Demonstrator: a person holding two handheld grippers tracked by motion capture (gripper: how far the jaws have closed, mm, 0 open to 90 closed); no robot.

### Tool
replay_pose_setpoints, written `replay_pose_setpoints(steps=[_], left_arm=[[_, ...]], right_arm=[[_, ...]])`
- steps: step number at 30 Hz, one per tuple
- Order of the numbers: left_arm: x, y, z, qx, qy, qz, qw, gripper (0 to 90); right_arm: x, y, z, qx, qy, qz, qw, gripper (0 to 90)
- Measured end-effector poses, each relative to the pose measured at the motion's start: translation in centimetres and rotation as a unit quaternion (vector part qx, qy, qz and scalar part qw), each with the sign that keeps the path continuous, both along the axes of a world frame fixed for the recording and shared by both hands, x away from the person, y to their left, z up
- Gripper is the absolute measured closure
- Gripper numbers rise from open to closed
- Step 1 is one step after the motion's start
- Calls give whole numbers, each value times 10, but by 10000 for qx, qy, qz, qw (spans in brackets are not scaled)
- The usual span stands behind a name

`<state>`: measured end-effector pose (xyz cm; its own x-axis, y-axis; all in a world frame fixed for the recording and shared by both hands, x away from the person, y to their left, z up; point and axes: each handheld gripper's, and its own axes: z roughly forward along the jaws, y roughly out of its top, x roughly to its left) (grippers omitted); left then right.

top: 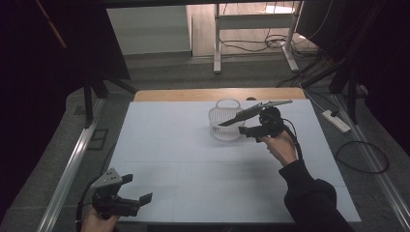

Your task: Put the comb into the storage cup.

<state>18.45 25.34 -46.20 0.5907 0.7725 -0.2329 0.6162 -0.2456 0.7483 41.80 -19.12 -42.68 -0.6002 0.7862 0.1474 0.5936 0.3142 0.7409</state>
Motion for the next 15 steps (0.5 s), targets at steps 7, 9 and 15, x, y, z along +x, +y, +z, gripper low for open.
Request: replay_pose_setpoints(steps=[7,9,15], left_arm=[[-1,1,0,46,-62,63,10000,0],[-1,1,0,50,-60,55,10000,0],[-1,1,0,41,-59,53,10000,0]], right_arm=[[-7,4,-2,-184,-47,93,9998,0],[-9,5,-2,-242,-85,88,9996,0],[-15,3,-1,-175,-139,138,9997,0]])
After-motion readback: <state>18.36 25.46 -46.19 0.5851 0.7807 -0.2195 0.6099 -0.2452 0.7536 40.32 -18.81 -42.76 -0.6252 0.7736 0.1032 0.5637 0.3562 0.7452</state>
